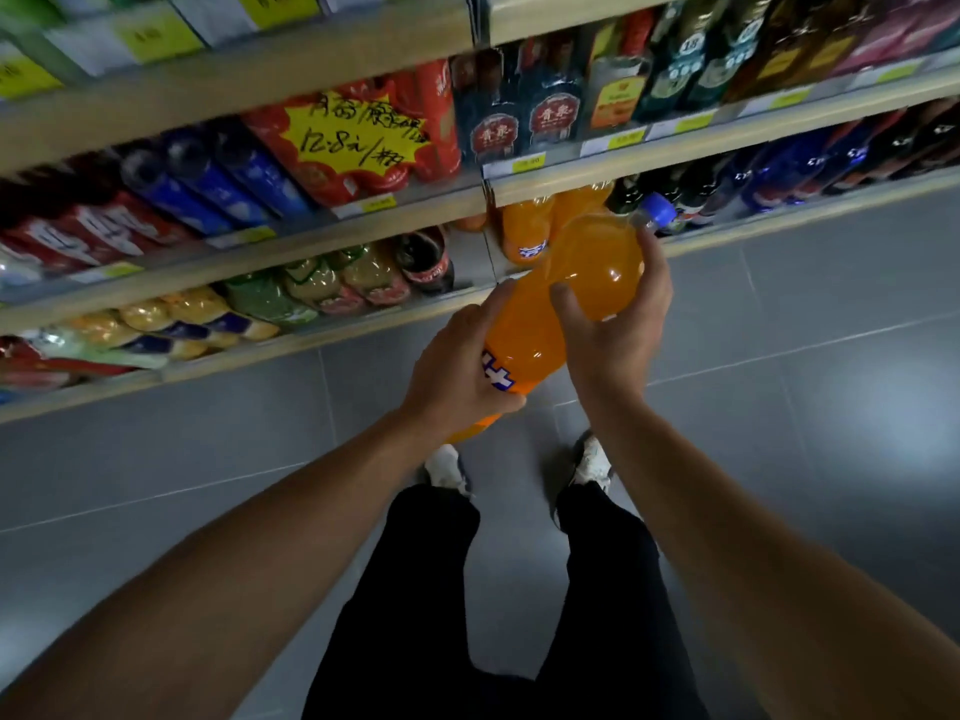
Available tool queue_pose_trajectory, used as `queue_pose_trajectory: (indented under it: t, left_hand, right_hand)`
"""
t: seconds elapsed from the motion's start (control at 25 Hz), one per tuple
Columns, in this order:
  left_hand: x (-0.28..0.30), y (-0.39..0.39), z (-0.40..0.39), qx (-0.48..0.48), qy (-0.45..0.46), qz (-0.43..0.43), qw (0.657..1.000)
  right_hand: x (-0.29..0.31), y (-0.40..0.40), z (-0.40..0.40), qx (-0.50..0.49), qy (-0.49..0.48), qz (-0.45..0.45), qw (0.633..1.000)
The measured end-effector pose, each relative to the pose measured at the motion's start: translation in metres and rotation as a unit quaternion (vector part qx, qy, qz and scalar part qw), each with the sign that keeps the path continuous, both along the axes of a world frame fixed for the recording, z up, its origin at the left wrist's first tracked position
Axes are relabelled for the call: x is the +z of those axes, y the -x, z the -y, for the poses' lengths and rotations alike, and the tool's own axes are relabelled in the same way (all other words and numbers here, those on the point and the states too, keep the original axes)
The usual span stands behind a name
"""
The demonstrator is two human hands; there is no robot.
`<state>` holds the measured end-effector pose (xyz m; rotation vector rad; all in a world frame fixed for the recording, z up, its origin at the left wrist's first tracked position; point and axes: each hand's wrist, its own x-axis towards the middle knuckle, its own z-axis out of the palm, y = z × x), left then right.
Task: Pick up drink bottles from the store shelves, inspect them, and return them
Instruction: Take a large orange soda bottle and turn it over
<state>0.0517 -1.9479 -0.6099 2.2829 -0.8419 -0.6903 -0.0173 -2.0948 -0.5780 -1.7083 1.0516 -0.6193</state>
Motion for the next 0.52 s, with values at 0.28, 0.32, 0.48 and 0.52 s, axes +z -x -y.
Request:
queue_pose_trajectory:
  t: [0.28,0.32,0.48,0.52]
  left_hand:
    - [-0.152,-0.030,0.044,0.052,0.101,0.069,0.991]
    - [-0.177,-0.039,0.051,0.047,0.109,0.090,0.989]
    - [-0.257,-0.079,0.078,0.016,0.115,0.190,0.975]
    - [-0.276,-0.090,0.083,0.005,0.119,0.216,0.969]
  right_hand:
    - [-0.140,-0.030,0.045,0.053,0.096,0.100,0.989]
    - [-0.163,-0.036,0.051,0.046,0.111,0.116,0.986]
    - [-0.241,-0.062,0.069,0.013,0.162,0.187,0.969]
    - [-0.260,-0.068,0.071,-0.001,0.168,0.203,0.965]
